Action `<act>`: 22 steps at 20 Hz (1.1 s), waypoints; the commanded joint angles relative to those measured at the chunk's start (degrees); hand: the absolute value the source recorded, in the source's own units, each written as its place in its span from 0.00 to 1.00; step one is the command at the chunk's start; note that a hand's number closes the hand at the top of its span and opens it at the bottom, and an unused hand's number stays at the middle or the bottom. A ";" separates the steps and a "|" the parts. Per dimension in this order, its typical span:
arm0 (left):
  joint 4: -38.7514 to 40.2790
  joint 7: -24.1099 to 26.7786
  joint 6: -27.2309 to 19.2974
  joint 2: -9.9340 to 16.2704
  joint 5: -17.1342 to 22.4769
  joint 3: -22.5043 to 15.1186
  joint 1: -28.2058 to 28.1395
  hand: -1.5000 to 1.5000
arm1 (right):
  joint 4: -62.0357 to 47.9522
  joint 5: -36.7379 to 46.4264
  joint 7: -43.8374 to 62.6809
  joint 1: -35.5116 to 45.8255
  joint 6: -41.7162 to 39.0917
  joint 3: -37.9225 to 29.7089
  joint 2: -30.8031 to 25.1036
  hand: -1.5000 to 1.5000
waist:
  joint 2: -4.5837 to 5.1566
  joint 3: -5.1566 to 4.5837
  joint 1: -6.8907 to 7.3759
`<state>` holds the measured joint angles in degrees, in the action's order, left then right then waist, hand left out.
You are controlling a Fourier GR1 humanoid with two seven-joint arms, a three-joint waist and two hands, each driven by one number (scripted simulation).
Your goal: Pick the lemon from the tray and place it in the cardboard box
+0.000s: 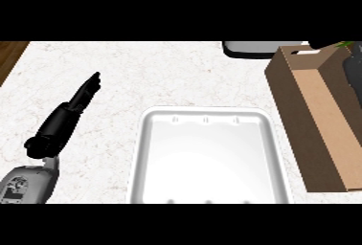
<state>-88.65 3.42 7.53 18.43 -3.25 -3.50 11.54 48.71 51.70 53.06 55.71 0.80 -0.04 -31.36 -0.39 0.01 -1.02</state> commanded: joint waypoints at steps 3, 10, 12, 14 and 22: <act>1.47 -0.37 2.56 1.39 1.05 1.82 2.89 0.50 | 1.55 -7.91 -5.47 -6.89 -9.01 -5.11 -3.55 1.00 | 0.34 -0.01 0.38; -2.83 -0.30 2.23 0.43 0.64 1.53 -2.38 0.50 | 10.03 -16.69 -5.49 -15.45 -22.49 -8.94 -5.25 0.00 | -0.09 -0.04 0.23; -1.69 1.83 1.96 0.24 -0.37 1.79 -2.23 0.50 | 11.00 -18.32 -10.42 -18.22 -22.43 -10.02 -5.96 0.00 | 0.13 -0.02 0.45; 1.38 0.43 2.11 -0.50 -0.63 1.63 1.16 0.50 | 16.10 -19.59 -13.31 -20.12 -20.24 -10.87 -5.33 0.00 | 0.17 -0.02 0.04; 2.56 2.03 1.93 -0.52 -0.64 2.13 0.36 0.50 | 22.52 -26.00 -20.12 -13.91 6.87 -26.43 1.22 0.00 | 0.07 0.18 -0.41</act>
<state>-87.13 5.01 9.34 17.80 -4.13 -1.94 11.72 67.60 29.65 34.70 39.97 -2.76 -19.13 -33.40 -0.29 0.15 -1.00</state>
